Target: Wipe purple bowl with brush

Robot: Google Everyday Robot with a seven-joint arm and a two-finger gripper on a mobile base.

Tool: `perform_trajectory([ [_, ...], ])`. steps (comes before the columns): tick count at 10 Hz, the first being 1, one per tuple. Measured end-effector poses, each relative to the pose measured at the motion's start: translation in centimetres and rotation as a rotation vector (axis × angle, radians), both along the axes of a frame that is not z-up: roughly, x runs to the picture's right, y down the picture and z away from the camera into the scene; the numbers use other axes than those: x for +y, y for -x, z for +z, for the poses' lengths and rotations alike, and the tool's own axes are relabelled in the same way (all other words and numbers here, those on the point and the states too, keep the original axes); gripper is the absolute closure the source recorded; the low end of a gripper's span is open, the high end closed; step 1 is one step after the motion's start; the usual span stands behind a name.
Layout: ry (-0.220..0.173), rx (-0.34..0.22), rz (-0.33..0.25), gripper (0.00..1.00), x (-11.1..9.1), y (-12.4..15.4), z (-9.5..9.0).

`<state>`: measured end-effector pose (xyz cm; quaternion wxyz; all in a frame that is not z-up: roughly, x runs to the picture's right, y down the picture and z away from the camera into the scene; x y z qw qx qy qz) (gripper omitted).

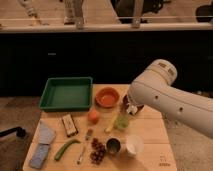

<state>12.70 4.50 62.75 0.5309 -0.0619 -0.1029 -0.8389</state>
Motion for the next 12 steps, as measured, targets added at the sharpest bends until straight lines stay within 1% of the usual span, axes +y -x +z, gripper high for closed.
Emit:
perform_trajectory([
  [7,0.010,0.007,-0.005,1.00,-1.7,1.8,2.2],
  [12,0.025,0.022,0.004,1.00,-3.9,2.0,4.8],
])
